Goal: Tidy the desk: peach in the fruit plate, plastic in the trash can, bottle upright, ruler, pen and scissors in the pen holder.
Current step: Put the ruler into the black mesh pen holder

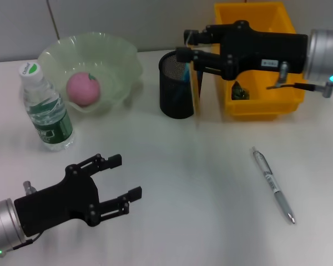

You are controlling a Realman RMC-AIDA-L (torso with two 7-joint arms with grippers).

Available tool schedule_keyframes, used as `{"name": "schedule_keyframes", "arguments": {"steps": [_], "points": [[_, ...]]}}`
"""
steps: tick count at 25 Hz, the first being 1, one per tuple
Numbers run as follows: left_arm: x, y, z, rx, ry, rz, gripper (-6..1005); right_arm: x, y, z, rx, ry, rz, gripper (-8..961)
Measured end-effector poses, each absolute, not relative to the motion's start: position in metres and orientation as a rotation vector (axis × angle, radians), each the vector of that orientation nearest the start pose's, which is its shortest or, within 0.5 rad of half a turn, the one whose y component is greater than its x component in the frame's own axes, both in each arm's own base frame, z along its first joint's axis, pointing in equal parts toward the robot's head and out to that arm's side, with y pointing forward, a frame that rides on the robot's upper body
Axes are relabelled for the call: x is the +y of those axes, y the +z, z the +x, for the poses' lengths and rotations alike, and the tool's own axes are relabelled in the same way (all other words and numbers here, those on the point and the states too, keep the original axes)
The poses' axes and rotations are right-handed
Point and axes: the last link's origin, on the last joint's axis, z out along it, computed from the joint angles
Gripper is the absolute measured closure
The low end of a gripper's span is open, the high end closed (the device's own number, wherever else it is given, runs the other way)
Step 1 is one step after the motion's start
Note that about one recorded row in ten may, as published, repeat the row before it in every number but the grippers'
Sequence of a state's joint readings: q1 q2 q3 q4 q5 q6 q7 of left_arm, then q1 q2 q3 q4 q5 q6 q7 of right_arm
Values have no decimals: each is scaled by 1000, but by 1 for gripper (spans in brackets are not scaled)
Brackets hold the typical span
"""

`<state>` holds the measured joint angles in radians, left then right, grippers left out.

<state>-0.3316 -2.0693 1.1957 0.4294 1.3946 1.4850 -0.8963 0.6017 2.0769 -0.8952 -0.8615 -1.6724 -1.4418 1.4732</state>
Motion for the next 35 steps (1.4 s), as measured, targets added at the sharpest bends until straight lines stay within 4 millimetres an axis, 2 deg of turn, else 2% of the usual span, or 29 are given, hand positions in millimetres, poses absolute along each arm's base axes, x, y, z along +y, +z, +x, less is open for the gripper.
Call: {"name": "schedule_keyframes", "arguments": {"steps": [5,12,19,35], "points": [[266,-50,-281,-407,-935,-2606,191,392,28,168,353,903,-2589,569],[265,-50,-283,-399,-926,-2606,190,411,30,165,438,976,-2444,569],[265,-50,-282,-403,-930,-2603,190,424,31,166,465,948,-2374,569],[268,-47,-282,-404,-942,-2579,191,450,13,157,464,905,-2294,570]]}}
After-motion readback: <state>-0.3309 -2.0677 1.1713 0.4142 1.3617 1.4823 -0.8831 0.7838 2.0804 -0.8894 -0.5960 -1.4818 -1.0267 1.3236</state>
